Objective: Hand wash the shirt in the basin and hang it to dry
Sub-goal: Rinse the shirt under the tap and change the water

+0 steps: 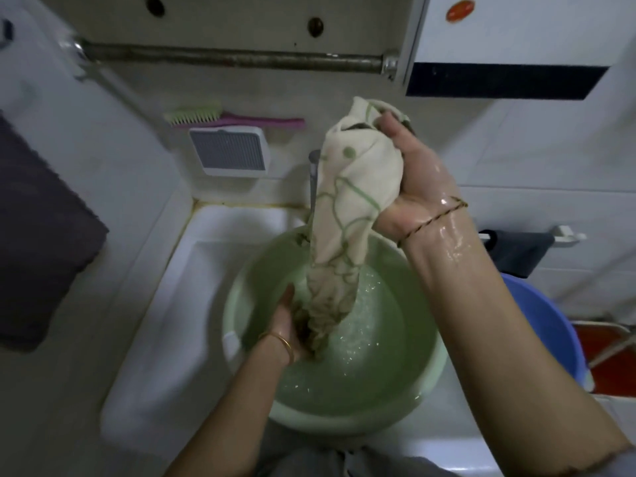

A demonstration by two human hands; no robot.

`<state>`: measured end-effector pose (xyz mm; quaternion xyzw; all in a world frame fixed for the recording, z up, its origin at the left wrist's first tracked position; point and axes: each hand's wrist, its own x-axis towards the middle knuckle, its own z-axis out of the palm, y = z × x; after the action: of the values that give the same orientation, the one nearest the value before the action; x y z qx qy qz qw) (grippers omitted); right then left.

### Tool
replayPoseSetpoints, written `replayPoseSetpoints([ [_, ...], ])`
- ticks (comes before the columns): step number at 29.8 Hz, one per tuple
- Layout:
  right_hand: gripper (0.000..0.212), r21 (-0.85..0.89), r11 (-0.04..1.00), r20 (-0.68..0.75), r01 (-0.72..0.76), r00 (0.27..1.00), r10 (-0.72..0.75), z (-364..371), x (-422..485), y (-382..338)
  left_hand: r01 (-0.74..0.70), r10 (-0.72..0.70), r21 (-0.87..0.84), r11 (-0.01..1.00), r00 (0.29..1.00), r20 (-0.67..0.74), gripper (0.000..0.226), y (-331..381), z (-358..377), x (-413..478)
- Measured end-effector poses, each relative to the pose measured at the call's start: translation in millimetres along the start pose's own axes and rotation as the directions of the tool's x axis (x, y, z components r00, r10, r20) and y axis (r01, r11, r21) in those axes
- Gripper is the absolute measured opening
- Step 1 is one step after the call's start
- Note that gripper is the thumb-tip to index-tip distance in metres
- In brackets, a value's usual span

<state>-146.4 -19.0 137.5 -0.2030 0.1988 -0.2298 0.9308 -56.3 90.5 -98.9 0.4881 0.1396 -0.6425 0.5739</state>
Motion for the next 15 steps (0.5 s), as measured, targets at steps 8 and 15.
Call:
replayPoseSetpoints([
  [8, 0.047, -0.151, 0.987, -0.167, -0.046, 0.986, 0.020, -58.6, 13.6, 15.3, 0.040, -0.050, 0.230, 0.972, 0.998, 0.038, 0.039, -6.1, 8.0, -1.2],
  [15, 0.012, -0.914, 0.000, -0.396, -0.405, 0.894, -0.211, -158.6, 39.0, 41.4, -0.157, 0.682, 0.916, 0.370, 0.716, -0.153, 0.053, 19.8, -19.3, 8.8],
])
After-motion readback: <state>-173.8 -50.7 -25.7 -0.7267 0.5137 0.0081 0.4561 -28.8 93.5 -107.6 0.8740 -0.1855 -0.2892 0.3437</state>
